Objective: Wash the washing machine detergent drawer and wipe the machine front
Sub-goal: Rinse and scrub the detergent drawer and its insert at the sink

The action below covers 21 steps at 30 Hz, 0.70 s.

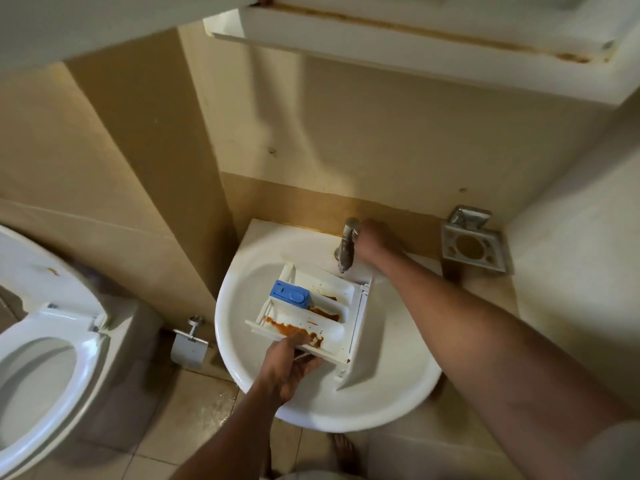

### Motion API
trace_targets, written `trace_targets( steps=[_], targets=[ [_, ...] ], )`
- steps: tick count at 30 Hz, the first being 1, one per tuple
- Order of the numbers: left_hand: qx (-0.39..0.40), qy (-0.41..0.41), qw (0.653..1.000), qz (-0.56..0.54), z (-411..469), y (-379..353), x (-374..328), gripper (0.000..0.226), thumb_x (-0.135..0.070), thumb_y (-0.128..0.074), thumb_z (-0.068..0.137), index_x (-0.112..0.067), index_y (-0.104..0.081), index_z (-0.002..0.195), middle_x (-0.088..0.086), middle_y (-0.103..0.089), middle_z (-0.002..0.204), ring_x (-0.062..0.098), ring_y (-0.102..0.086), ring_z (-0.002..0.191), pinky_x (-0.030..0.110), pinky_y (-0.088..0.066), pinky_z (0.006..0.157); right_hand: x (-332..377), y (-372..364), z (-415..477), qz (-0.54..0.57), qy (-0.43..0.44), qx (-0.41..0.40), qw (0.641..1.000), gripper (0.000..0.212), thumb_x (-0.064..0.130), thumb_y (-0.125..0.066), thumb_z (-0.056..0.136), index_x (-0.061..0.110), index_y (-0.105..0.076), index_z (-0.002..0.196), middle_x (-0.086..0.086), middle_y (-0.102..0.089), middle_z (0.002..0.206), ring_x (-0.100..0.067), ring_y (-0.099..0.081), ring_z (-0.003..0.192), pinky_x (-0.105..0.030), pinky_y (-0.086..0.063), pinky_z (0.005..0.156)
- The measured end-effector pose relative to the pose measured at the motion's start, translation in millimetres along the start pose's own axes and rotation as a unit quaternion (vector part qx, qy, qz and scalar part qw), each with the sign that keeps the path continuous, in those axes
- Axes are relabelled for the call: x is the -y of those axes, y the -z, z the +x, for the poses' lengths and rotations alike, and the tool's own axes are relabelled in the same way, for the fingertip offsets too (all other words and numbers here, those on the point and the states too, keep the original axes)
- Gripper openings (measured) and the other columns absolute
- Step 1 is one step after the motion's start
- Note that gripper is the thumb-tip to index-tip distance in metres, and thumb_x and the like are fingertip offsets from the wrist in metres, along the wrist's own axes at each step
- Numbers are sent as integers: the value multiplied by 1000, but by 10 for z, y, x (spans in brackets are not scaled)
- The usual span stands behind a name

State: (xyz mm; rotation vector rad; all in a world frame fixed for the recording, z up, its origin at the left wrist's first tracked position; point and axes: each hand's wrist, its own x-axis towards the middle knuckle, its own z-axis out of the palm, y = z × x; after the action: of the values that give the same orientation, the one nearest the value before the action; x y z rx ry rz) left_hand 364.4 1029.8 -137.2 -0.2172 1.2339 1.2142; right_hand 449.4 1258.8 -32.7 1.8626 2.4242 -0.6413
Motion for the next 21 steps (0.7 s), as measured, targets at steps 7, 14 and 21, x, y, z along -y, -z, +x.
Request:
trace_targets(
  steps=[7,14,21],
  targets=[
    [5,-38,999,11,1,-42,38,31,-2,-61,89,-2,-61,120,22,-74,108,39,-70,105,49,-60,87,-44,96,63,-15,-12,19,1000,27,22,-49,99,7,-63,117,-17,-66,120,-36,-64,107,-34,-46,75],
    [36,3,999,39,-33,-245,127,30,-7,-61,90,-1,-62,120,25,-73,111,41,-69,108,49,-58,92,-58,108,25,35,-28,20,999,26,26,-39,103,15,-62,98,-13,-66,117,-29,-61,95,-35,-41,76],
    [18,-6,999,38,-69,-191,197,31,-6,-63,89,0,-62,119,24,-74,107,38,-72,100,48,-60,89,-54,139,-33,38,-18,4,999,32,17,-37,103,6,-62,119,-17,-63,124,-34,-62,107,-35,-44,79]
  ],
)
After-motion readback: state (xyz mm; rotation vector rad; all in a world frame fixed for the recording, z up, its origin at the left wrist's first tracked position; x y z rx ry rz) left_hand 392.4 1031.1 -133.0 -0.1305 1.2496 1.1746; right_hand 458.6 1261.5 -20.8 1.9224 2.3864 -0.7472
